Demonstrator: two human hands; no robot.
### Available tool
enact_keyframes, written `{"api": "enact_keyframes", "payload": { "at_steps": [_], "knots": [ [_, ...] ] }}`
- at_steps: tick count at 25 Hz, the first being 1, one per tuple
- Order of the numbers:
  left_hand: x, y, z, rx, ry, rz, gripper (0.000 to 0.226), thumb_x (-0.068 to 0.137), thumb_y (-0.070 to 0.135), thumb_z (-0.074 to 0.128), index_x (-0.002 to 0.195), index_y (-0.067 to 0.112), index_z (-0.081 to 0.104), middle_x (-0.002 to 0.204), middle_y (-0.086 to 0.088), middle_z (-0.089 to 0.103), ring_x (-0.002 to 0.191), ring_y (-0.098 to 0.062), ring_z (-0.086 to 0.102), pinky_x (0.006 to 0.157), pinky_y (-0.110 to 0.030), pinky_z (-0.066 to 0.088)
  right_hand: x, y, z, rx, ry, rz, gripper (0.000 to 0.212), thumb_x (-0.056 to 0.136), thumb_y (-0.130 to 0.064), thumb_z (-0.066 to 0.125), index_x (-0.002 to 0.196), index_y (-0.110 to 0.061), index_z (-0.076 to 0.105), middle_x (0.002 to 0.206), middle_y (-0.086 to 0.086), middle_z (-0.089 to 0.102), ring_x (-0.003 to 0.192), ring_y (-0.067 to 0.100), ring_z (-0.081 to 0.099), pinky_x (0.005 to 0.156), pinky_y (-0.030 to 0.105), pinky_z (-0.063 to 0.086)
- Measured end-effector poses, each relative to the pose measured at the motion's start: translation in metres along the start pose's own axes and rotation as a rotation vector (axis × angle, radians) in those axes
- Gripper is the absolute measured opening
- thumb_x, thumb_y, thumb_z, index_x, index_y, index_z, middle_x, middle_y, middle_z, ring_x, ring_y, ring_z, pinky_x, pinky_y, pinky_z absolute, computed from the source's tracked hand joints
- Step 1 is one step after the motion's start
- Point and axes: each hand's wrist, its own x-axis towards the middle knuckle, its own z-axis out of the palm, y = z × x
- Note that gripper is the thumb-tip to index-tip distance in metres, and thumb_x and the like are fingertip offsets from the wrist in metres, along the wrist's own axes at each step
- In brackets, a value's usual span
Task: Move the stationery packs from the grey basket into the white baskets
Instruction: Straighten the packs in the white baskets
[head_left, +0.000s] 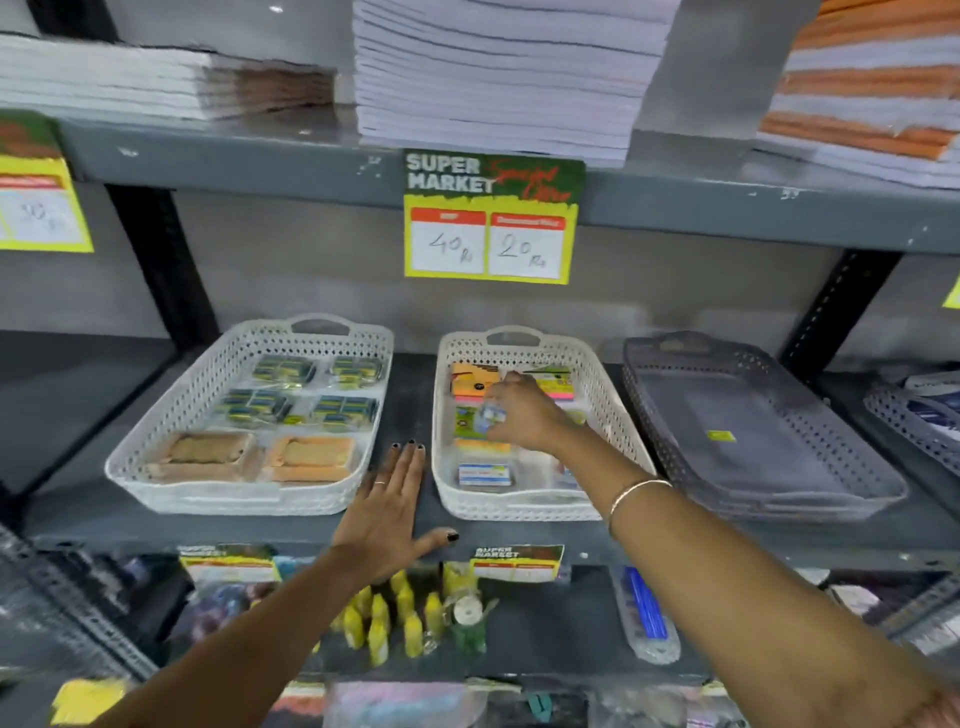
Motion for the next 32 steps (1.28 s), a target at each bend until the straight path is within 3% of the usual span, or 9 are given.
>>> {"api": "enact_keyframes", "payload": {
  "at_steps": [3, 12, 22, 24, 26, 28, 29, 30, 32],
  "knots": [
    [-0.001, -0.006, 0.013, 0.014, -0.065, 0.032, 0.102, 0.077, 0.077, 0.032, 0.148, 0.012, -0.002, 0.16, -0.005, -0.003, 0.147, -0.02, -0.006, 0.12, -0.041, 0.009, -0.007, -0.012, 0.025, -0.041, -0.113, -0.049, 0.051, 0.078, -0.021, 0.072, 0.125, -0.006, 0.06, 0.122, 0.018, 0.054, 0.118, 0.03, 0.046, 0.097, 0.032, 0.039],
    [-0.003, -0.008, 0.027, 0.028, -0.024, 0.019, 0.096, 0.08, 0.074, 0.034, 0.148, 0.012, 0.007, 0.159, -0.006, 0.009, 0.147, -0.021, 0.005, 0.119, -0.041, 0.007, -0.015, -0.013, 0.037, -0.056, -0.222, -0.125, 0.066, 0.08, -0.015, 0.07, 0.14, -0.007, 0.045, 0.141, 0.013, 0.047, 0.13, 0.029, 0.043, 0.107, 0.033, 0.037],
    [-0.006, -0.007, 0.022, -0.002, -0.04, 0.021, 0.095, 0.082, 0.071, 0.037, 0.148, 0.013, 0.0, 0.16, -0.005, 0.004, 0.147, -0.021, 0.002, 0.12, -0.039, 0.007, -0.018, -0.009, 0.035, -0.053, -0.224, -0.153, 0.074, 0.08, -0.009, 0.072, 0.145, -0.01, 0.038, 0.148, 0.011, 0.045, 0.133, 0.028, 0.046, 0.108, 0.037, 0.041],
    [-0.012, -0.003, 0.009, -0.227, 0.044, 0.028, 0.093, 0.083, 0.066, 0.04, 0.148, 0.012, 0.001, 0.159, -0.008, 0.007, 0.146, -0.022, 0.009, 0.118, -0.036, 0.012, -0.02, -0.003, 0.027, 0.021, -0.257, -0.129, 0.081, 0.079, -0.016, 0.075, 0.147, -0.011, 0.033, 0.148, 0.012, 0.043, 0.133, 0.028, 0.045, 0.108, 0.034, 0.039],
    [-0.012, 0.006, -0.01, -0.498, 0.249, -0.009, 0.085, 0.086, 0.062, 0.035, 0.147, 0.008, 0.01, 0.156, -0.013, 0.018, 0.144, -0.025, 0.019, 0.117, -0.034, 0.017, -0.02, 0.01, 0.012, 0.149, -0.226, -0.046, 0.08, 0.079, -0.022, 0.075, 0.147, -0.011, 0.034, 0.144, 0.013, 0.048, 0.13, 0.027, 0.048, 0.1, 0.027, 0.039],
    [0.005, 0.018, -0.032, -0.593, 0.449, -0.027, 0.07, 0.09, 0.049, 0.039, 0.143, 0.005, 0.024, 0.149, -0.017, 0.033, 0.138, -0.029, 0.032, 0.114, -0.041, 0.028, -0.02, 0.029, -0.005, 0.246, -0.145, 0.054, 0.068, 0.083, -0.024, 0.073, 0.141, -0.009, 0.042, 0.138, 0.015, 0.053, 0.127, 0.028, 0.052, 0.094, 0.026, 0.041],
    [0.018, 0.025, -0.044, -0.575, 0.469, -0.01, 0.063, 0.091, 0.042, 0.046, 0.139, 0.006, 0.03, 0.143, -0.017, 0.041, 0.132, -0.03, 0.039, 0.109, -0.042, 0.034, -0.022, 0.04, -0.011, 0.24, -0.141, 0.093, 0.065, 0.083, -0.023, 0.072, 0.14, -0.008, 0.043, 0.138, 0.016, 0.053, 0.127, 0.028, 0.052, 0.097, 0.028, 0.042],
    [0.033, 0.033, -0.055, -0.528, 0.42, 0.032, 0.058, 0.09, 0.038, 0.053, 0.136, 0.008, 0.035, 0.138, -0.016, 0.045, 0.126, -0.031, 0.045, 0.104, -0.041, 0.038, -0.025, 0.05, -0.016, 0.199, -0.181, 0.112, 0.066, 0.083, -0.022, 0.073, 0.14, -0.008, 0.043, 0.14, 0.015, 0.052, 0.129, 0.028, 0.051, 0.102, 0.032, 0.042],
    [0.061, 0.048, -0.067, -0.329, 0.116, 0.123, 0.061, 0.086, 0.038, 0.061, 0.135, 0.011, 0.037, 0.138, -0.013, 0.047, 0.122, -0.03, 0.049, 0.101, -0.04, 0.042, -0.032, 0.061, -0.019, 0.031, -0.358, 0.116, 0.069, 0.081, -0.018, 0.074, 0.141, -0.006, 0.042, 0.145, 0.013, 0.047, 0.132, 0.028, 0.047, 0.107, 0.035, 0.04]
  ]
}}
